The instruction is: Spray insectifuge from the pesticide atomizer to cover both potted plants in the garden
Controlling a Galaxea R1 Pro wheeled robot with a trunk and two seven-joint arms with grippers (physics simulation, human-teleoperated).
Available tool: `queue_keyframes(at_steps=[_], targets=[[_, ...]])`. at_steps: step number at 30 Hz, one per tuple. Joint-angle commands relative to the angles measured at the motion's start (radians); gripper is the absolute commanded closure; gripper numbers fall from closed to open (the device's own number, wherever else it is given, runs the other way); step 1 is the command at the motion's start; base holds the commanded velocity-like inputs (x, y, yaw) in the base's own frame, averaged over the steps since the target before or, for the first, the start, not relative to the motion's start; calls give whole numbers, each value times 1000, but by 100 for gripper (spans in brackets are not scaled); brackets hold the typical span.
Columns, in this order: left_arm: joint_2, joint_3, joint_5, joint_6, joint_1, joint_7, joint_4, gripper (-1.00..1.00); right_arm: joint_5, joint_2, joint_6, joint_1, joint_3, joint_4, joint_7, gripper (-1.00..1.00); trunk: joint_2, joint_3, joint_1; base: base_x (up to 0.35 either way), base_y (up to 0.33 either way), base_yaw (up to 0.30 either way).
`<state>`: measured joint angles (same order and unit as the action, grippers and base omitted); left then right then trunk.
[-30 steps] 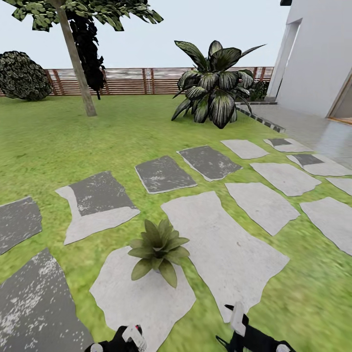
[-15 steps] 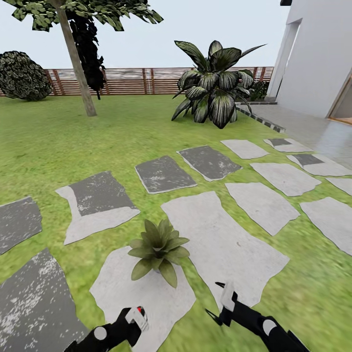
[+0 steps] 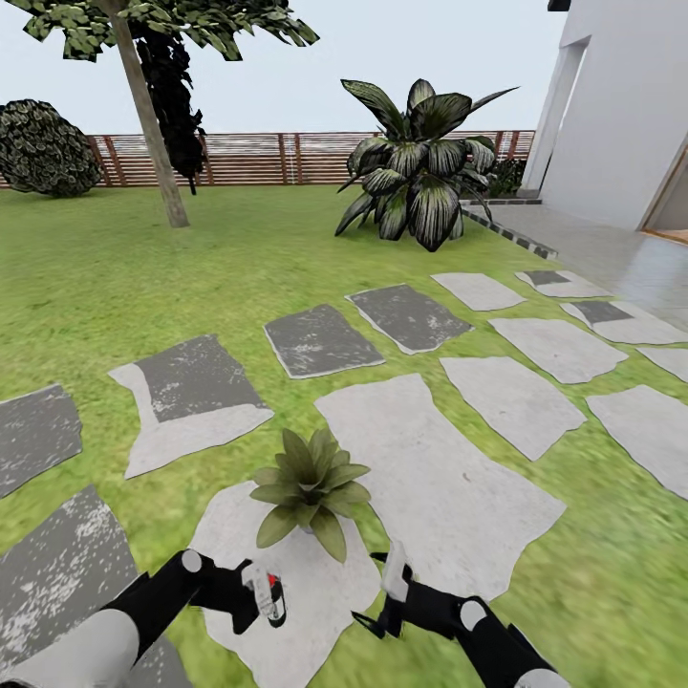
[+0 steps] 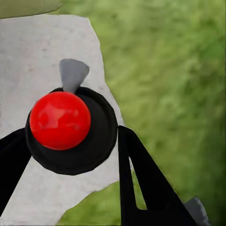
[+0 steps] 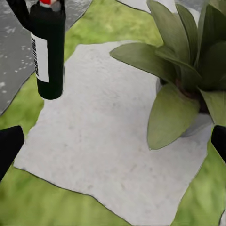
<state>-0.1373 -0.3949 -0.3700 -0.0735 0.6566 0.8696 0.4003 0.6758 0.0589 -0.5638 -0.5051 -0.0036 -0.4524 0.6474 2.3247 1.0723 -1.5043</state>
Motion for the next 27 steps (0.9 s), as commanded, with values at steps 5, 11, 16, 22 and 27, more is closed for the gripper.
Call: queue_keyframes(at_steps=[5,11,16,22,27], targets=[[7,-1,-111,21,13,39,7,100,5,28,24,-16,-1,-19,12,100,0,1,0,0,0,0],[11,-2,-140,22,14,50,8,100,4,32,28,-21,-1,-37,96,100,0,1,0,0,0,0],[26,-4,-142,21,18,50,22,100,2,78,117,-41,-1,-44,114,100,0,1,0,0,0,0],[42,-4,-141,21,24,62,44,100,2,99,147,-47,-2,-57,137,100,0,1,0,0,0,0],[47,-4,-138,19,25,71,43,100,2,112,148,-47,-1,-58,138,100,0,1,0,0,0,0]])
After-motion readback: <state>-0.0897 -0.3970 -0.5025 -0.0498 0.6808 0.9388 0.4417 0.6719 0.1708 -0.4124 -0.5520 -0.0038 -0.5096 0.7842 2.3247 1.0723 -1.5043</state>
